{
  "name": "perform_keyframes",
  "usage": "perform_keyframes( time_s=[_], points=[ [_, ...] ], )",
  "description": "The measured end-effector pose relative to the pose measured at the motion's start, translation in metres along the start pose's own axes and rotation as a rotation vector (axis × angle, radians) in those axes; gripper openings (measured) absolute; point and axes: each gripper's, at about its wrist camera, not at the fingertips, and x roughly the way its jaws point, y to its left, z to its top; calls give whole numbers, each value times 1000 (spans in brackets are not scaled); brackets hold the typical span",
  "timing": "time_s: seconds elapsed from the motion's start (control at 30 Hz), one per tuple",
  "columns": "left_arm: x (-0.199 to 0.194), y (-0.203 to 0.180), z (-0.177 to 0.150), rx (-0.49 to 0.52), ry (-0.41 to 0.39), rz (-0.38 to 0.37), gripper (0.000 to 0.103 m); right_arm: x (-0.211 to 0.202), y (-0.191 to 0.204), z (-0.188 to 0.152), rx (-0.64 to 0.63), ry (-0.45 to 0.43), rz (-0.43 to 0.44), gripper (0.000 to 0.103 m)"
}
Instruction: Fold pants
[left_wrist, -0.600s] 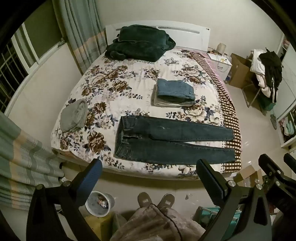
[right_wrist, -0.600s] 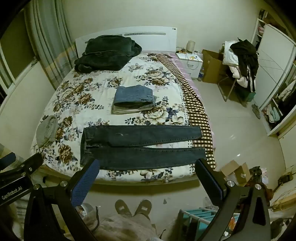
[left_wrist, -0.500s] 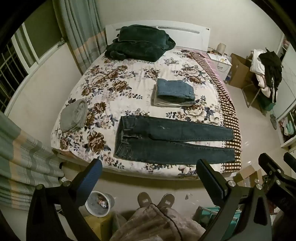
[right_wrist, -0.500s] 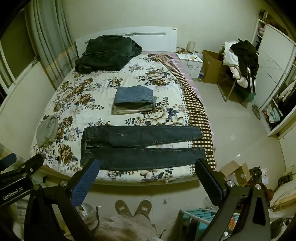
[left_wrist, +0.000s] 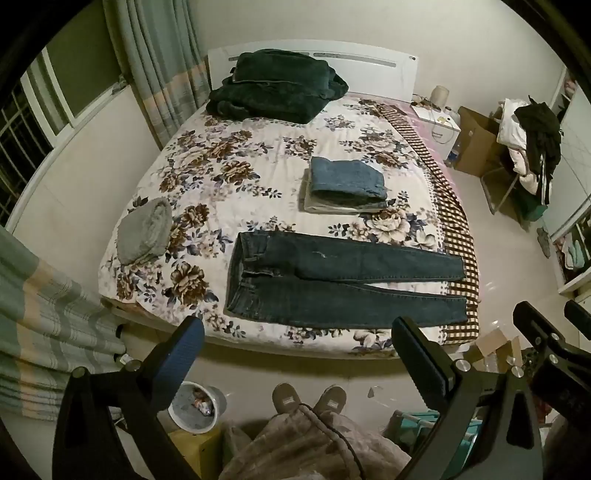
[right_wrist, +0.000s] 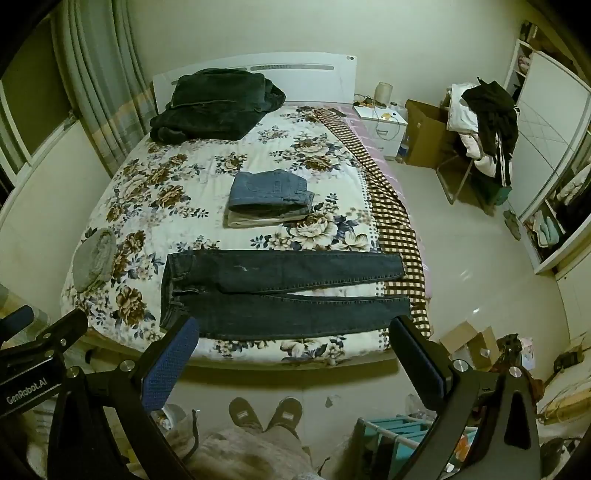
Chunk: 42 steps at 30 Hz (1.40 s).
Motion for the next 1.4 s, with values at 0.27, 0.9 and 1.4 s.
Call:
perform_keyframes(
  time_s=[0.27, 0.9, 1.4],
  points=[
    [0, 0, 0, 0, 2, 2, 103, 2, -1, 3, 0, 3, 1, 103],
    [0, 0, 0, 1, 1, 1, 103, 5, -3, 9, 2, 7, 4, 103],
    [0, 0, 0, 1, 1, 1, 103, 6, -4, 11, 4, 10, 6, 103]
  ],
)
